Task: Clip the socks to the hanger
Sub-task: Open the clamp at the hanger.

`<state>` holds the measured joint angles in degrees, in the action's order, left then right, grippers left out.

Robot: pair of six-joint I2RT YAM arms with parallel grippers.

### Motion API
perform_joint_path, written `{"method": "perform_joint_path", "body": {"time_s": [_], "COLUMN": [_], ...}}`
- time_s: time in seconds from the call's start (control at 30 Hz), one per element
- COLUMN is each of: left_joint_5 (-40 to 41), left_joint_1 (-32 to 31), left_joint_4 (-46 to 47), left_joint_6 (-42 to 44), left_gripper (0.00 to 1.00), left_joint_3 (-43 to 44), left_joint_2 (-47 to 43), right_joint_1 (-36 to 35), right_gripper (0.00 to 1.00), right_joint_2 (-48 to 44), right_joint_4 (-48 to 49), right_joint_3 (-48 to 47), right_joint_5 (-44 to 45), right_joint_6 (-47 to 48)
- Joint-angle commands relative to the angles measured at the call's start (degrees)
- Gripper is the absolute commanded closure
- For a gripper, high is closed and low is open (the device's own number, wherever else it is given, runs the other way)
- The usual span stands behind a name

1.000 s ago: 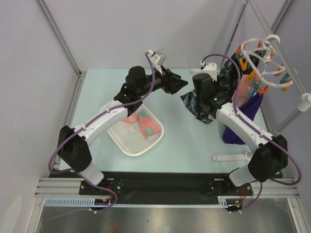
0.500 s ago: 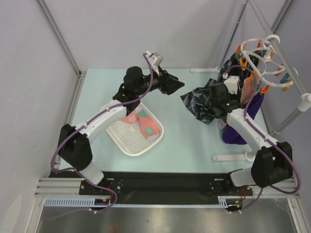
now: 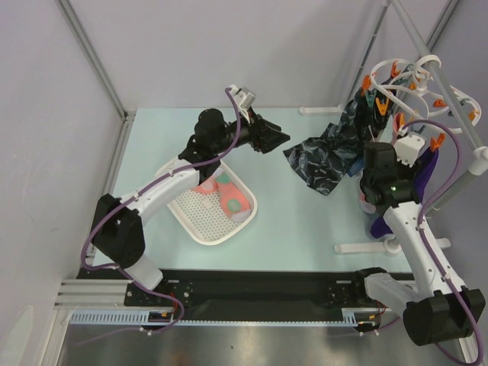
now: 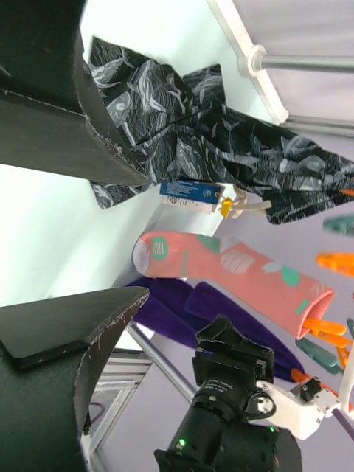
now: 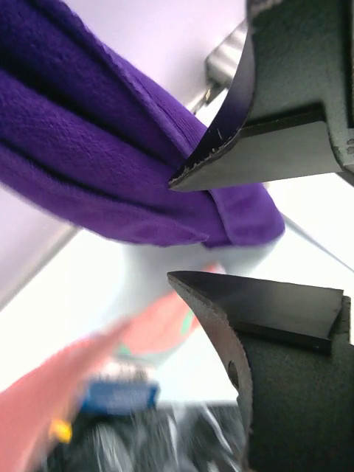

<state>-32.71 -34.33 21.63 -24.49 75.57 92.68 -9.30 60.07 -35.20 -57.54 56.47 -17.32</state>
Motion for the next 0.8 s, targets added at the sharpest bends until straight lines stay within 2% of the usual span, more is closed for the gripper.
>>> {"method": "perform_joint_path", "body": {"time_s": [0.0, 0.03, 0.13, 0.23, 0.33, 0.57, 0.77], "left_joint_5": [-2.97, -3.24, -4.12, -4.47, -4.21, -4.29, -4.12], "left_joint_1": [0.14, 0.14, 0.14, 0.14, 0.14, 0.14, 0.14], "left_joint_4": [4.21, 5.17, 5.97, 5.8, 5.44, 5.44, 5.01], "left_joint_6": [-0.56, -0.65, -1.17, -0.91, -0.3, -0.56, -0.38], "left_gripper": [0.38, 0.38, 0.38, 0.38, 0.38, 0.38, 0.38], "left_joint_3": [-0.69, -0.77, -0.78, -0.6, -0.6, -0.34, -0.34], "left_joint_2": [-2.24, -2.33, -2.07, -1.89, -2.16, -1.45, -1.54], "right_joint_1": [-0.28, -0.28, -0.54, -2.03, -6.06, -18.53, -20.93], "right_gripper": [0.47, 0.47, 0.48, 0.48, 0.48, 0.45, 0.36], "right_joint_2": [-4.16, -5.05, -7.6, -8.31, -7.78, -0.23, 10.82], "right_joint_4": [3.73, 4.95, 6.54, 6.72, 6.9, 7.34, 10.42], "right_joint_3": [0.58, 0.67, -0.2, -3.27, -6.86, -18.55, -28.04], "right_joint_5": [-9.5, -14.93, -23.21, -28.41, -29.75, -20.89, -8.33], "right_joint_6": [1.67, 2.81, 3.26, 3.17, 3.78, 5.72, 7.83]}}
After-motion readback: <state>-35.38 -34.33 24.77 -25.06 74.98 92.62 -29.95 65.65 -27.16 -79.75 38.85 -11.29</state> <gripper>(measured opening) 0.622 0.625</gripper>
